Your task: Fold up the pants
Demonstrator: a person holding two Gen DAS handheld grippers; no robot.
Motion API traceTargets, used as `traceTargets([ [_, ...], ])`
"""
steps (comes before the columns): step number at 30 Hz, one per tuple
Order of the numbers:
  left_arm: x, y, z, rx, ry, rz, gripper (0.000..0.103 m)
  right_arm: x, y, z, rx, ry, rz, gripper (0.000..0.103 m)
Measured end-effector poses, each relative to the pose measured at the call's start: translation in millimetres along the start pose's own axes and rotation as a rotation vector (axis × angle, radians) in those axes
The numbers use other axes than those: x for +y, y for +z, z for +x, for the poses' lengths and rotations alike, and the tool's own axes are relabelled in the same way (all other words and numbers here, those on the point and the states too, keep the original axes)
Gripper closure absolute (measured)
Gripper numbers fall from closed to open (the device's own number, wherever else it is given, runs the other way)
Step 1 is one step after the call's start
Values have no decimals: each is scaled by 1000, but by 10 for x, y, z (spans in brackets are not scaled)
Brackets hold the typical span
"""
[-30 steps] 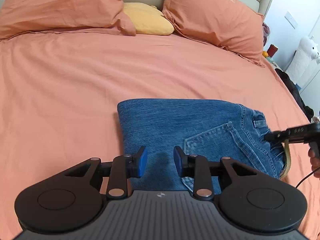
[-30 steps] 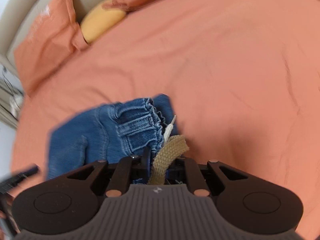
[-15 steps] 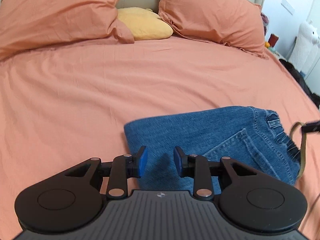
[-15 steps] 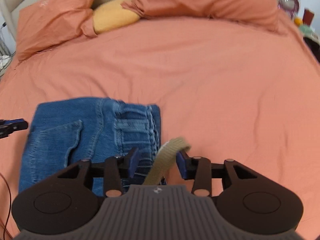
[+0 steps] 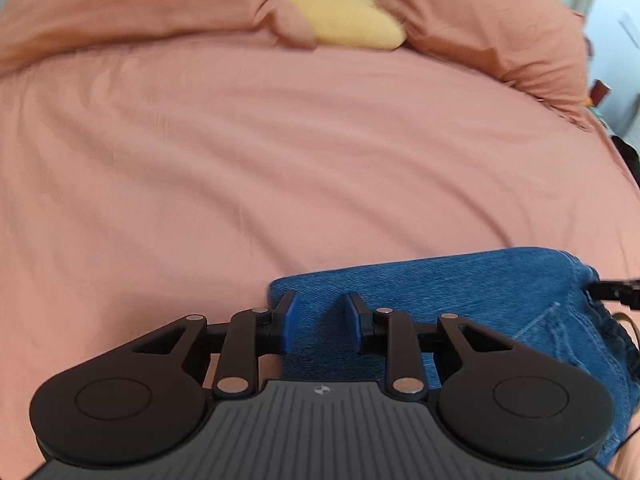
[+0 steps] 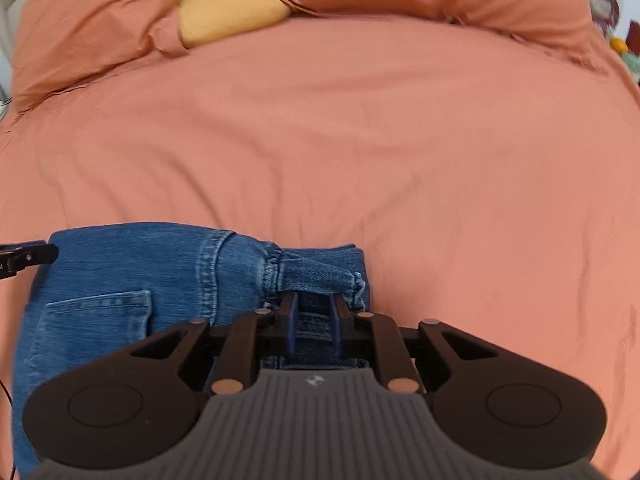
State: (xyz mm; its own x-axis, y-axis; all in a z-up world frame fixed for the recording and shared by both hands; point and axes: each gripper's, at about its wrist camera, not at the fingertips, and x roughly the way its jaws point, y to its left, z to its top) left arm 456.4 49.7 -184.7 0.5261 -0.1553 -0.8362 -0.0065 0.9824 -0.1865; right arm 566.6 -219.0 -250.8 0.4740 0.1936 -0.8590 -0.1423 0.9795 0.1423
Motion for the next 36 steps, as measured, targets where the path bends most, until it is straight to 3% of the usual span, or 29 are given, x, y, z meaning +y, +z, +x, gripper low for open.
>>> traceTargets([
  [4,27,2,79,13,1,-13,73,-36,12,70,5,4,36,92],
  [9,-99,-54,-228,-13,45,60,74,-14,-68,-239,-20,17,18,91],
  [14,-290,-394,-720,-88,-23,124,74,52,-477,-767,-94,41,-53,90],
  [18,-446,-784,-1030,-96,-57,163,74,105,-905,-980,-132,33,-63,89],
  [23,-543,-1257,-1138,-70,-53,175,74,152,-1341,-923,-149,21,-32,89],
  [28,-521,-1662,-955,15,-4,176,76,24,-1582,-659,-152,34,69,89],
  [33,-459,-1821,-990,20,23,136,76,21,-1668,-650,-178,28,82,89],
  [36,-496,-1892,-1079,22,54,178,76,0,-1740,-676,-178,28,112,89],
])
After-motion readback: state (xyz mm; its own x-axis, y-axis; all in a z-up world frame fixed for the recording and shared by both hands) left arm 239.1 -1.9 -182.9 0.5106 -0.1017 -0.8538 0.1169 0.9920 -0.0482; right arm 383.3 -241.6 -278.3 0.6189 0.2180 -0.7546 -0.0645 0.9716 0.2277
